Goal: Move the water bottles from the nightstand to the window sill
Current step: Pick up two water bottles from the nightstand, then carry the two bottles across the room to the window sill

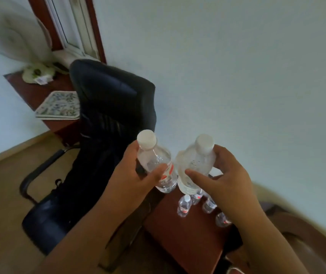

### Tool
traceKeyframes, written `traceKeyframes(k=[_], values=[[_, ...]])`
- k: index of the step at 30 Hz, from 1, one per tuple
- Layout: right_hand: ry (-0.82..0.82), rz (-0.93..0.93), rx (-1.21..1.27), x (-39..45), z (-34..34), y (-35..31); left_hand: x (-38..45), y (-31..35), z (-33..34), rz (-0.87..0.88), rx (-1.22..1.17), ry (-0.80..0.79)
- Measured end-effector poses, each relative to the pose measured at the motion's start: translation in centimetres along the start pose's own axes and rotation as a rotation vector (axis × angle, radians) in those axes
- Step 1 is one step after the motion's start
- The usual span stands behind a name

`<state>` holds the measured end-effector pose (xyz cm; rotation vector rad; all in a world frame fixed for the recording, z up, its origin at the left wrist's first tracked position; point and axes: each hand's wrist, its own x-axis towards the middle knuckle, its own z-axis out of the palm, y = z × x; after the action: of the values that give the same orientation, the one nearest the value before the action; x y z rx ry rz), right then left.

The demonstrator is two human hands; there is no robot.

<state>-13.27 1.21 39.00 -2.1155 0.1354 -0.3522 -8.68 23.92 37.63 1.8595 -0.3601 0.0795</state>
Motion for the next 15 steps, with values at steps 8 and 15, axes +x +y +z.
traceKeyframes(k=[8, 15], values=[[-0.146, -0.137, 0.028, 0.0, 9.7, -8.0, -4.0, -0.9, -11.4, -0.014, 0.087, 0.182], [-0.312, -0.264, 0.114, -1.8, 19.8, -14.9, -9.5, -2.7, -22.4, -0.118, 0.053, 0.389]])
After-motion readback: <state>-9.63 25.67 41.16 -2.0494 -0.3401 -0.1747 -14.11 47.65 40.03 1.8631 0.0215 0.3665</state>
